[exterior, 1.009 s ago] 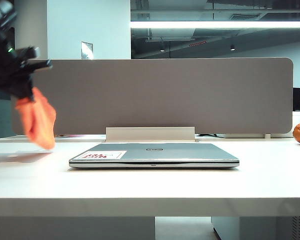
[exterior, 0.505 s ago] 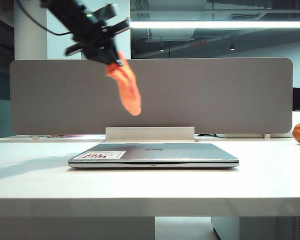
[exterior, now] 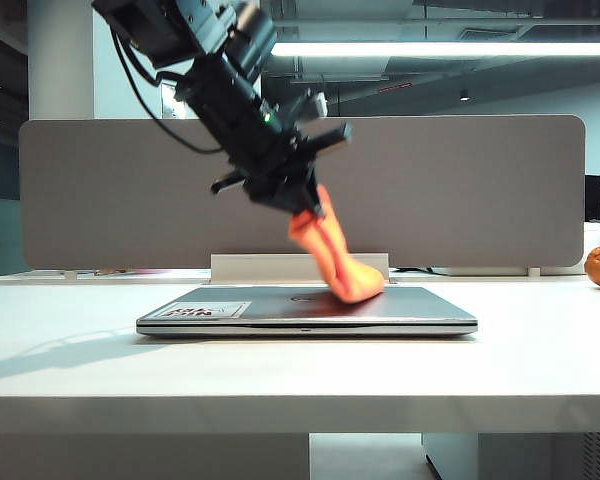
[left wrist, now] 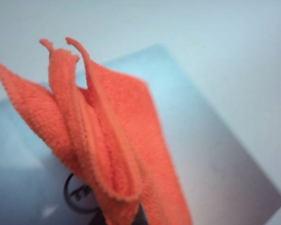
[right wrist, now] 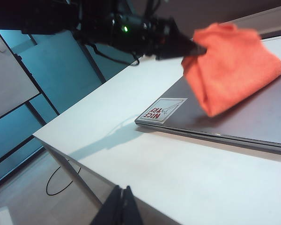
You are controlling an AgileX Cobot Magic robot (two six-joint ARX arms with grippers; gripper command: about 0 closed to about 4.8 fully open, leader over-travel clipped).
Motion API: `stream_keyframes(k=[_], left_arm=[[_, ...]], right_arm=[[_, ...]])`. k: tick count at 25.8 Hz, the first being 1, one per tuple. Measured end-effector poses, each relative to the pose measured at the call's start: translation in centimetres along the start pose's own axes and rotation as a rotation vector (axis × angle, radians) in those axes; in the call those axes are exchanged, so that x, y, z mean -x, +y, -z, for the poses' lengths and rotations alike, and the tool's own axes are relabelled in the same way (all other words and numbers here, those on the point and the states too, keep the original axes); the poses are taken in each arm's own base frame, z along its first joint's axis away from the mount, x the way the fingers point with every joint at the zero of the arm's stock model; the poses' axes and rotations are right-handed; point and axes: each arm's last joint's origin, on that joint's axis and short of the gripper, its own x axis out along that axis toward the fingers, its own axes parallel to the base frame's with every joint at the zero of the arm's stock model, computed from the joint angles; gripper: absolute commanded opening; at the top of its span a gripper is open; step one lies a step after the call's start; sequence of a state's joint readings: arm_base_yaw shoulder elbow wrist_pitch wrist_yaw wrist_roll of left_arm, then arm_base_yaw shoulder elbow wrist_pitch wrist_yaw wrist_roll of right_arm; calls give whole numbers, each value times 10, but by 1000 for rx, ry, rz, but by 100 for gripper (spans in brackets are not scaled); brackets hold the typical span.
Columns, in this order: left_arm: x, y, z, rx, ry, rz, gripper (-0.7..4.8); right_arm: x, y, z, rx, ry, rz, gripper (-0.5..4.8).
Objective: Pick up the orange rag and put it over the laptop.
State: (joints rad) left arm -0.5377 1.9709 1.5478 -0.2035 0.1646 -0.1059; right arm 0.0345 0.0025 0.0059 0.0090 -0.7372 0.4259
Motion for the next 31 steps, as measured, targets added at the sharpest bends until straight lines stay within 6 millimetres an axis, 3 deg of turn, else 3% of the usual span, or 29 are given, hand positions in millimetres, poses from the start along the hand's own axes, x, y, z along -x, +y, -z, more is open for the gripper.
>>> stream_keyframes(k=[3, 7, 8, 10, 16, 22, 25, 27, 28, 31], left_arm=[[-6, 9, 18, 23, 148, -115, -6], [-4, 13, 22, 20, 179, -212, 27], [-4, 13, 22, 20, 183, -214, 112], [-4, 14, 23, 22, 190, -221, 230], [-3, 14, 21, -23, 194, -236, 414], [13, 9, -5, -34, 152, -257, 411], [23, 8, -17, -38, 181, -309, 379], [31, 7, -29, -45, 172, -370, 293], [34, 7, -32, -56, 172, -389, 171], [47, 5, -38, -92, 175, -416, 33]], right_arm=[[0, 0, 0, 0, 0, 0, -5], [0, 0, 0, 0, 0, 0, -5], [0, 0, 0, 0, 0, 0, -5], [0, 0, 0, 0, 0, 0, -5], [0, 0, 0, 0, 0, 0, -5], [0, -1, 0, 7, -15, 34, -5], [0, -3, -1, 8, -41, 90, -5], [0, -4, -2, 8, -61, 136, -5], [0, -4, -2, 8, -69, 154, -5], [1, -7, -3, 15, -108, 245, -5]])
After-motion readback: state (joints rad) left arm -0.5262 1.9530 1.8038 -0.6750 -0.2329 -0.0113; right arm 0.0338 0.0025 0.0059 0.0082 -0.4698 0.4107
